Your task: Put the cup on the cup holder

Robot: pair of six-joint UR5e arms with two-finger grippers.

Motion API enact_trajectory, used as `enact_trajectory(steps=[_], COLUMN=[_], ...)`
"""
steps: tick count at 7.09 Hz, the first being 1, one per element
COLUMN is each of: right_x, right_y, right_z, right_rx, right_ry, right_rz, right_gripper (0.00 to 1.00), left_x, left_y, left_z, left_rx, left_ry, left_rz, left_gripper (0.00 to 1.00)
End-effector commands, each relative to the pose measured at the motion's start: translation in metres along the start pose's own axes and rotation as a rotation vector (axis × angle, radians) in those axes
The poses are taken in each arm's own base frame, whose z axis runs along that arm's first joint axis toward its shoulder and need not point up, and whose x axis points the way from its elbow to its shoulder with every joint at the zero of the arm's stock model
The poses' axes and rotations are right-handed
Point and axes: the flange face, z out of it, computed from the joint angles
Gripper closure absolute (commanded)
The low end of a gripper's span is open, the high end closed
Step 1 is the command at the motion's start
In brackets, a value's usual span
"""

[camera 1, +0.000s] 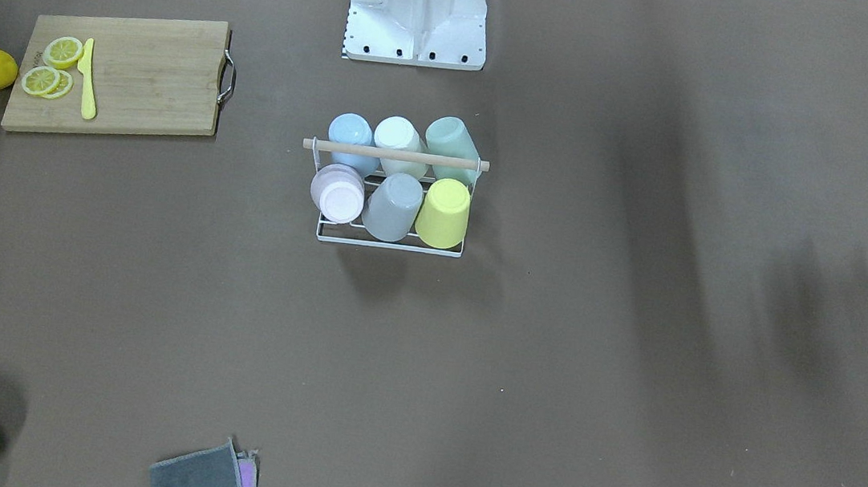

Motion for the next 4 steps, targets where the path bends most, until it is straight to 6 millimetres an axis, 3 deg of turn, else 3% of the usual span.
enact_trajectory(steps=[1, 4], right_x=[0.001, -0.002], right_y=[-0.002, -0.003], right_z=[-0.001, -0.007], right_rx=[0.004, 0.014], right_ry=[-0.001, -0.002], right_rz=[0.061, 0.053], right_gripper=[0.02, 0.01], left_x=[0.005, 0.022], left_y=[-0.005, -0.023], left_z=[0.002, -0.013], left_rx=[0.051, 0.188], left_ry=[0.078, 0.153], left_rz=[0.015, -0.190], left_gripper=[0.03, 0.03])
